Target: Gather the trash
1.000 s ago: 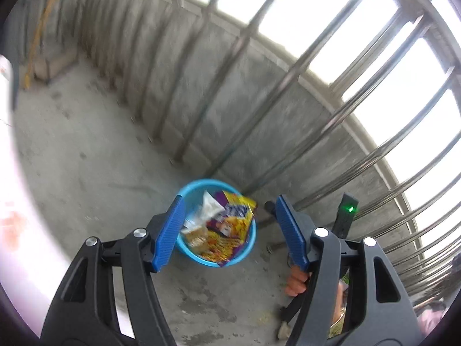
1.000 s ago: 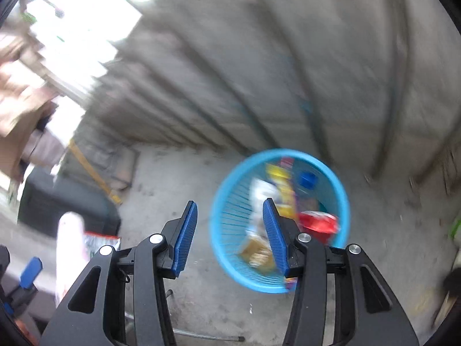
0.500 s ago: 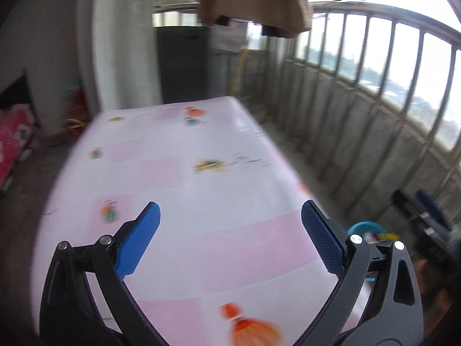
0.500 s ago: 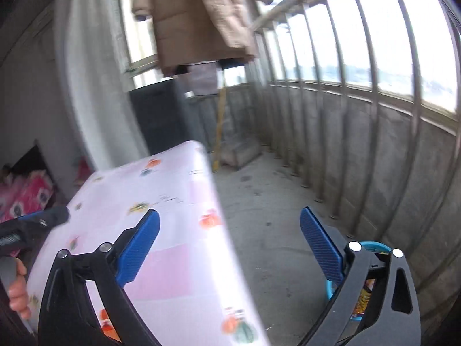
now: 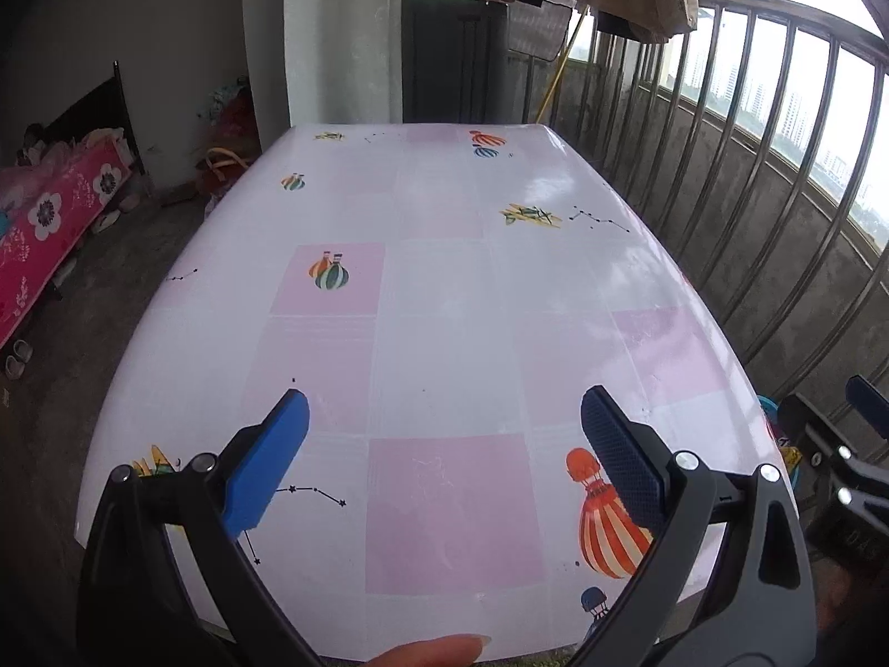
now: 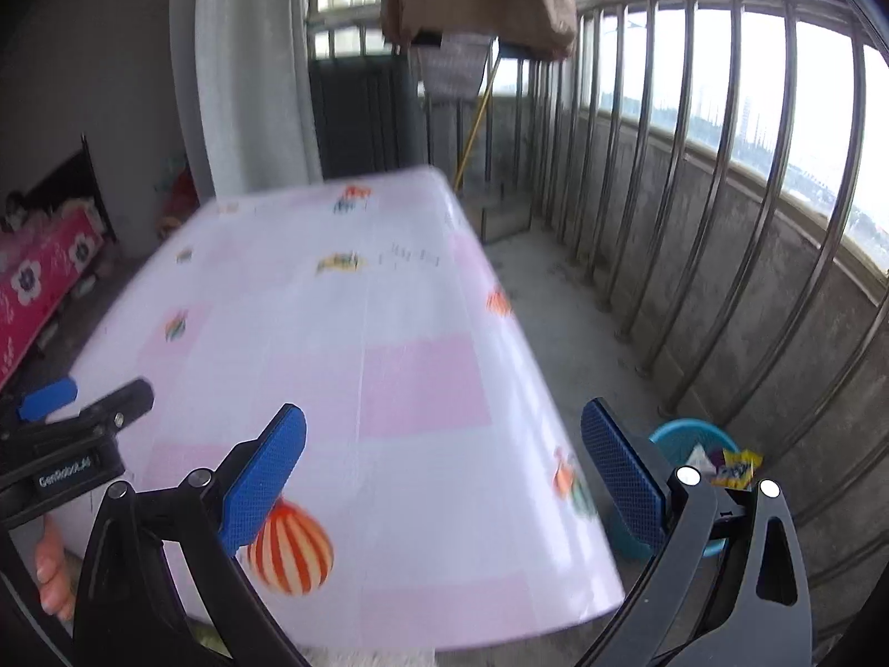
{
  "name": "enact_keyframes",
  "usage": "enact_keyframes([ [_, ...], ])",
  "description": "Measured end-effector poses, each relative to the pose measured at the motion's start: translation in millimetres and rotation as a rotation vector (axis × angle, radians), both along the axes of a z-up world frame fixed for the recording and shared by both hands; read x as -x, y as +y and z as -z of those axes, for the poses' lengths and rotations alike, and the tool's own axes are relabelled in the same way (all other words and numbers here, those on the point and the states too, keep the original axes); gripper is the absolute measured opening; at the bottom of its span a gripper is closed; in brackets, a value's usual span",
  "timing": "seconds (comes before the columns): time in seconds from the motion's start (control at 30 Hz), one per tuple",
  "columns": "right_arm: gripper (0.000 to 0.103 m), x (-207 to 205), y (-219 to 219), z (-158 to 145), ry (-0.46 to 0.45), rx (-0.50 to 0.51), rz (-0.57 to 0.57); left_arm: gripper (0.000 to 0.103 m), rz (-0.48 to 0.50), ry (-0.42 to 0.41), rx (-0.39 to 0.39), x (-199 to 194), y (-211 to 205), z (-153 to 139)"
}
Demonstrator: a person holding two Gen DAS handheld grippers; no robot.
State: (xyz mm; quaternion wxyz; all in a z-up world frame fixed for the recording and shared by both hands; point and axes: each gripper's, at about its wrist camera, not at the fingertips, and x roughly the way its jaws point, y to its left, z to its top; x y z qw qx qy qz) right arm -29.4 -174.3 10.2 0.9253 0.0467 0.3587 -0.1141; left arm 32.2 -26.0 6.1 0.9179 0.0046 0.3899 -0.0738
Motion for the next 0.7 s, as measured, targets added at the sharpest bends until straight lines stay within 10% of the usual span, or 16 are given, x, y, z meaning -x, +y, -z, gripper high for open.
enact_keyframes([
  [0.7,0.096,32,-19,27,0.213,0.047,0.127,0.094,0.083,0.077,-0.046,5,-27,15],
])
